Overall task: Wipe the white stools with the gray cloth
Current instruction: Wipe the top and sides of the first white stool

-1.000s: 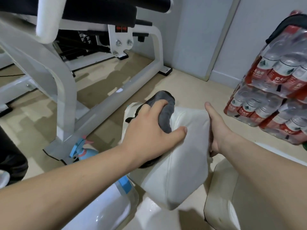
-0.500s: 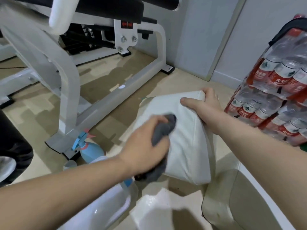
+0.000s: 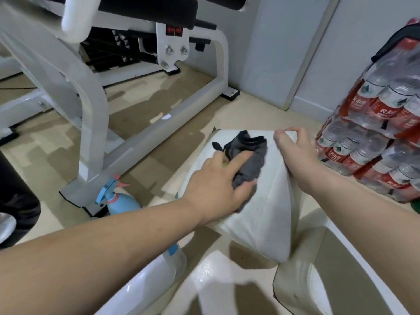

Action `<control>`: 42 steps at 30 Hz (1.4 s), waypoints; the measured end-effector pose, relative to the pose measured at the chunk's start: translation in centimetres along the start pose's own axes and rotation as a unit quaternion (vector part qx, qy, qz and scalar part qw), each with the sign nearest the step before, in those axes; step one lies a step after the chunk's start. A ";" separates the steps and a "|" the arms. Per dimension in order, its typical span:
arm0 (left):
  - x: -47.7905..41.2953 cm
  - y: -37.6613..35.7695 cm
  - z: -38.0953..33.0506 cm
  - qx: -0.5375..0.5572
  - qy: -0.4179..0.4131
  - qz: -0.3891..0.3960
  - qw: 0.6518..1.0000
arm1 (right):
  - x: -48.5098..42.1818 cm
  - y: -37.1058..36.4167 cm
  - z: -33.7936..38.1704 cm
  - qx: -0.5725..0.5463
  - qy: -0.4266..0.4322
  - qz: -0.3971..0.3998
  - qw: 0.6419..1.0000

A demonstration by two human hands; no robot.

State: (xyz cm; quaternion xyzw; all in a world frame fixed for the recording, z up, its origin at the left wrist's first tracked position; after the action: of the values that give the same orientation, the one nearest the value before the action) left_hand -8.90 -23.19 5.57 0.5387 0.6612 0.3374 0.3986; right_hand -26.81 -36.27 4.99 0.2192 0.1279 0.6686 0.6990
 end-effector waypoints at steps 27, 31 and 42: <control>-0.6 2.2 -3.2 0.086 -0.006 -0.053 0.995 | 3.3 -0.4 1.9 0.074 0.091 0.099 0.988; -2.7 3.8 0.8 -0.058 -0.070 -0.082 0.992 | 4.6 -1.0 2.7 0.072 0.135 0.114 0.982; -5.0 6.0 -4.9 0.113 -0.093 -0.010 0.989 | 8.2 -2.0 4.3 0.126 0.238 0.155 0.951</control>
State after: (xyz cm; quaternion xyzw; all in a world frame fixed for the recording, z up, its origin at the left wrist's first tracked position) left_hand -10.10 -27.03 13.92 0.6025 0.6607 0.2045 0.3983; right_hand -22.39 -28.74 8.69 0.1572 0.3380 0.7797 0.5032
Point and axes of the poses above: each hand's wrist, its own x-axis away from the middle knuckle, its own y-axis out of the back of the hand, z = x × y, the point moved 9 cm from there along -x, towards the middle knuckle, and after that the axes turned 5 degrees about -z, right-handed, at the moved point
